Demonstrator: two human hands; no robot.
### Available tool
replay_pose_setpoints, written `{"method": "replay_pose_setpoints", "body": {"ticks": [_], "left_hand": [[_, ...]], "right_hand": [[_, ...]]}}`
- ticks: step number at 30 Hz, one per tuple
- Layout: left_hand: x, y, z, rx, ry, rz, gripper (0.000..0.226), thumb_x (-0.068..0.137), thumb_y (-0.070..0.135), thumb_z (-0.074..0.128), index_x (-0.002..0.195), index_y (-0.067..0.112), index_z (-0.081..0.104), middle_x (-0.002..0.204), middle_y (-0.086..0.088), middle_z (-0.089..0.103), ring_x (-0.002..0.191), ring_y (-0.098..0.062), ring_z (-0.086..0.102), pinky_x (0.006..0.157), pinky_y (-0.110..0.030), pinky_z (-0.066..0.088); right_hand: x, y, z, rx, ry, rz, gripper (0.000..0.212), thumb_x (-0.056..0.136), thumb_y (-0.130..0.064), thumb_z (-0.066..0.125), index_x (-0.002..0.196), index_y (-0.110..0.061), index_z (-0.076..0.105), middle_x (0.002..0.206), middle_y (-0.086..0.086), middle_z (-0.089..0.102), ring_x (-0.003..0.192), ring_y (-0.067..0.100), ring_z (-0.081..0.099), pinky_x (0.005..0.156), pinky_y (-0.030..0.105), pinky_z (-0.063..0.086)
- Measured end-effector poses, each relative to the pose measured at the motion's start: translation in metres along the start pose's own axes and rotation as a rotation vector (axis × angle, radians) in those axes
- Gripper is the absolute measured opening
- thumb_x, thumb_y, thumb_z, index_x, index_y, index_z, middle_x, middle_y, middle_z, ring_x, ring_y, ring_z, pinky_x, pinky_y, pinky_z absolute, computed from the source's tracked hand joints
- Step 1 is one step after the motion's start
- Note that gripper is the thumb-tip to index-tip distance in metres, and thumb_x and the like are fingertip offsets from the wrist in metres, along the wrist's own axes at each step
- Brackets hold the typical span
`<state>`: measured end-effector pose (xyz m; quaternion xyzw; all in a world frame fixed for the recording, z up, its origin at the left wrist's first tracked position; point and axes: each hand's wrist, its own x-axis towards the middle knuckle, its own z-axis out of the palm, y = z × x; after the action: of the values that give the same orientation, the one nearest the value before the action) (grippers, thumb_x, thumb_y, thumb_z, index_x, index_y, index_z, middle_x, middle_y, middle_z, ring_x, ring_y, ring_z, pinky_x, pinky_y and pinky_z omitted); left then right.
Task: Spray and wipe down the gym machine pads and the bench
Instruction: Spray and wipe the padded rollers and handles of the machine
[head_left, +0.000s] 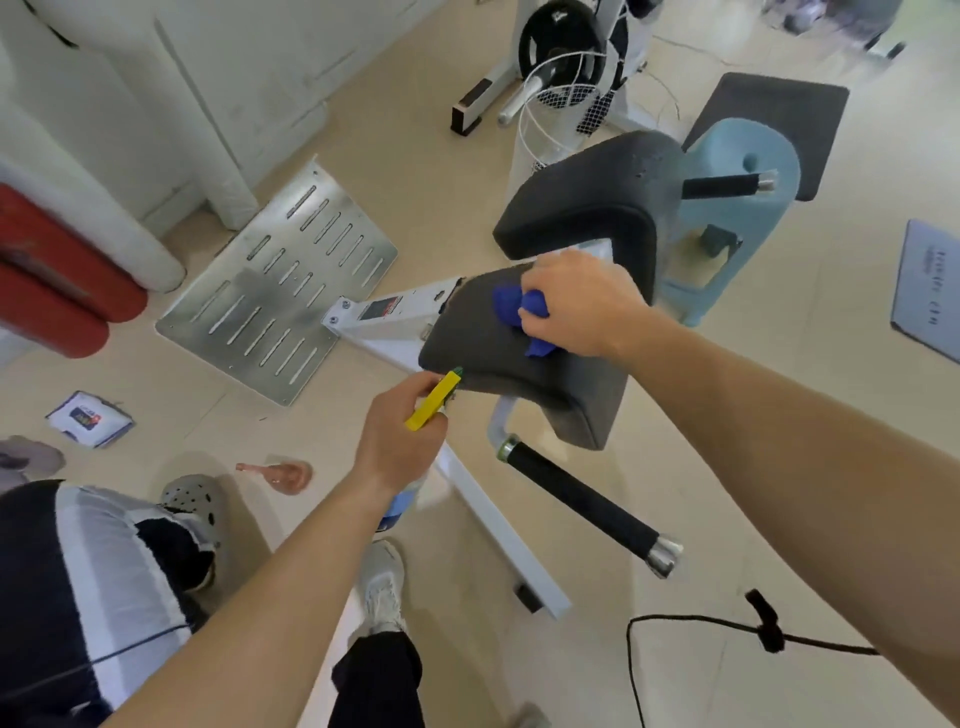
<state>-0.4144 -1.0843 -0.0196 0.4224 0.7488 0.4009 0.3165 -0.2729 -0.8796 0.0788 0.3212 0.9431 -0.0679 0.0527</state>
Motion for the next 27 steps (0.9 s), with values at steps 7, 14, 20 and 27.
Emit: {"method": "replay_pose_setpoints", "body": {"ticks": [7, 14, 20, 27], "left_hand": [[-0.085, 0.028, 0.054, -0.073, -0.02, -0.162, 0.046, 0.084, -0.005, 0.048, 0.09, 0.036, 0.067, 0.091, -0.007, 0.069, 0.075, -0.027, 0.058, 0.061, -0.021, 0.046], [-0.134, 0.038, 0.078, 0.02, -0.113, -0.194, 0.038, 0.083, 0.0, 0.048, 0.091, 0.034, 0.064, 0.083, -0.005, 0.065, 0.073, -0.025, 0.056, 0.062, -0.027, 0.046], [-0.156, 0.04, 0.087, 0.108, -0.198, -0.177, 0.03, 0.086, 0.006, 0.049, 0.089, 0.032, 0.063, 0.083, -0.001, 0.066, 0.075, -0.026, 0.058, 0.063, -0.031, 0.048], [-0.174, 0.04, 0.101, 0.177, -0.221, -0.026, 0.025, 0.088, 0.009, 0.054, 0.07, 0.026, 0.047, 0.058, 0.003, 0.049, 0.053, -0.017, 0.038, 0.053, -0.029, 0.036]], "right_hand": [[-0.147, 0.047, 0.022, 0.62, 0.09, 0.491, 0.03, 0.09, -0.039, 0.061, 0.078, -0.012, 0.06, 0.062, 0.007, 0.066, 0.059, 0.027, 0.065, 0.059, 0.036, 0.053], [-0.236, 0.063, 0.055, 1.14, 0.1, 0.758, 0.021, 0.092, -0.012, 0.056, 0.088, 0.008, 0.059, 0.07, 0.032, 0.066, 0.044, 0.029, 0.058, 0.047, 0.03, 0.04], [-0.259, 0.062, 0.059, 1.11, 0.145, 0.762, 0.019, 0.092, -0.015, 0.058, 0.087, 0.004, 0.06, 0.06, 0.019, 0.067, 0.046, 0.031, 0.062, 0.051, 0.032, 0.043], [-0.29, 0.074, 0.041, 1.07, 0.16, 0.764, 0.024, 0.091, -0.015, 0.06, 0.09, 0.009, 0.057, 0.062, 0.021, 0.067, 0.049, 0.036, 0.063, 0.054, 0.033, 0.048]]}}
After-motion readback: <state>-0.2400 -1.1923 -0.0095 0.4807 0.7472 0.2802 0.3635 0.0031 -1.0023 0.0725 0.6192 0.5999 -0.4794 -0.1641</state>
